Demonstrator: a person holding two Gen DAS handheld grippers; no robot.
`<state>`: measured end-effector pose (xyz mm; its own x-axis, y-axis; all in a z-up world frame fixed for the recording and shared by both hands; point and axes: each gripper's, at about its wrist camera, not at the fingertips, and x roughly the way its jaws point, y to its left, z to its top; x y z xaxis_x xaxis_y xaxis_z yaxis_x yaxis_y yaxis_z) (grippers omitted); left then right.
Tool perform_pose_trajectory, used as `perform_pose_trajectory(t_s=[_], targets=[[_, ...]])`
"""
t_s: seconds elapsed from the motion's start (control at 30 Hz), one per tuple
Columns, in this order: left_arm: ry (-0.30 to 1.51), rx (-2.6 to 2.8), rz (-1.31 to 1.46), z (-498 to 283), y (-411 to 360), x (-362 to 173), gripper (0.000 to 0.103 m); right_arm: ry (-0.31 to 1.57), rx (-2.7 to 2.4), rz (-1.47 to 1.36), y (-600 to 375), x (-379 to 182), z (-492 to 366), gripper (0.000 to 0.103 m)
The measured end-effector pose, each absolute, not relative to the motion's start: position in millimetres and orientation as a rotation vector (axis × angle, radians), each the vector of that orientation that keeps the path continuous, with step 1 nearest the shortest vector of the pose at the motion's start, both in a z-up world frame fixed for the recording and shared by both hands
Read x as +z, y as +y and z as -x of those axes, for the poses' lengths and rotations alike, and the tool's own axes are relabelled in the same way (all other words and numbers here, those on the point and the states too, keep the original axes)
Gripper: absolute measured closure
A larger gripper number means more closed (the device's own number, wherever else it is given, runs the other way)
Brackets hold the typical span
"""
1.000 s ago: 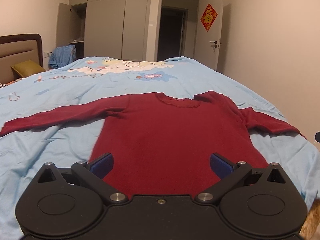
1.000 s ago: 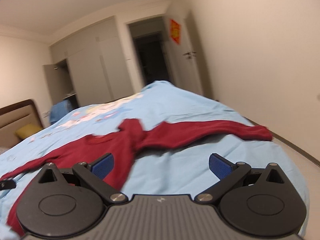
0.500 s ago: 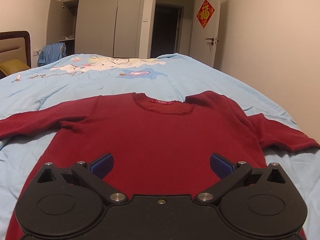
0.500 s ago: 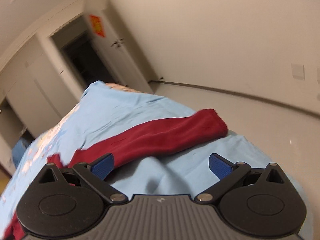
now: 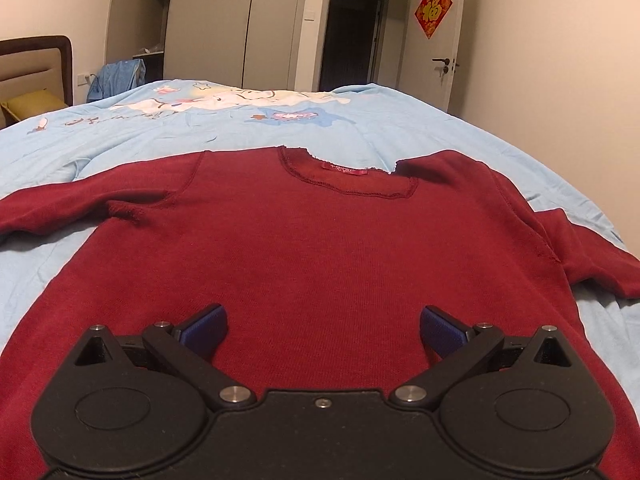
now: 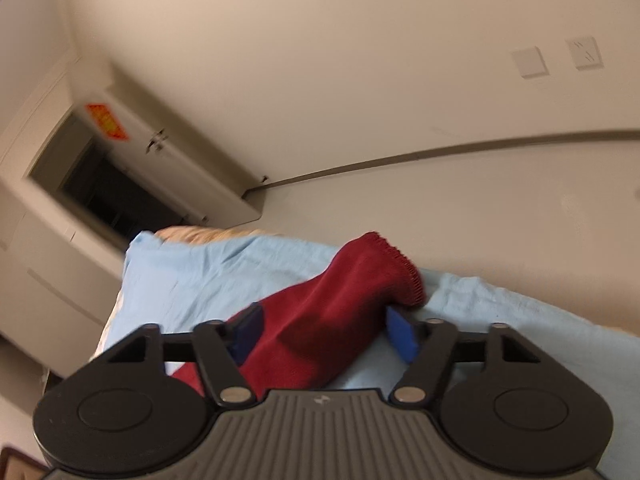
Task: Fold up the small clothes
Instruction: 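Grasp the red sweater's sleeve cuff with the right tool and lift it, then fold the held sleeve across the sweater body with the right tool, release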
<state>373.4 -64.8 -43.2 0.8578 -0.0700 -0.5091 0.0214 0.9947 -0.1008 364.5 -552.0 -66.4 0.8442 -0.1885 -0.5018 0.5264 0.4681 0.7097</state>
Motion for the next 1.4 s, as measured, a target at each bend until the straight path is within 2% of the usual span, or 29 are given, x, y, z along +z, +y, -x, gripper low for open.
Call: perform_pose_trajectory(t_s=[0.03,0.07,0.13,0.2,0.47,0.67,0.83,1.17,1.4], targets=[[0.537,-0.05,0.091,-374,-65,-43,0.001,0.393,-0.476,-0.993,-553,-67,-368,0.06],[0.537,-0.051,0.091,-374,-65,-43,0.001,0.404,-0.496,-0.989,-552,-68,-371,0.067],[0.538,-0.051,0.091,-374,-65,-43,0.001,0.41,-0.515,-0.979,-551,-70,-373,0.088],[0.537,-0.053,0.092,-374,-64,-42,0.001,0.387,-0.522,-0.984,-551,-70,-370,0.098],[0.54,-0.058,0.084,-369,-62,-39,0.001,0.238,-0.595,-0.925,-560,-51,-336,0.1],[0.578,-0.029,0.042,-370,-63,-39,0.001,0.234,-0.596,-0.906,-565,-50,-324,0.1],[0.587,-0.039,0.079,-367,-57,-28,0.001,0.179,-0.544,-0.766,-543,-18,-326,0.1],[0.568,0.015,0.128,-352,-28,6,0.001,0.085,-0.24,-0.398,-430,83,-374,0.1],[0.537,0.059,0.164,-337,9,19,0.001,0.089,-0.01,-0.233,-312,121,-432,0.1]])
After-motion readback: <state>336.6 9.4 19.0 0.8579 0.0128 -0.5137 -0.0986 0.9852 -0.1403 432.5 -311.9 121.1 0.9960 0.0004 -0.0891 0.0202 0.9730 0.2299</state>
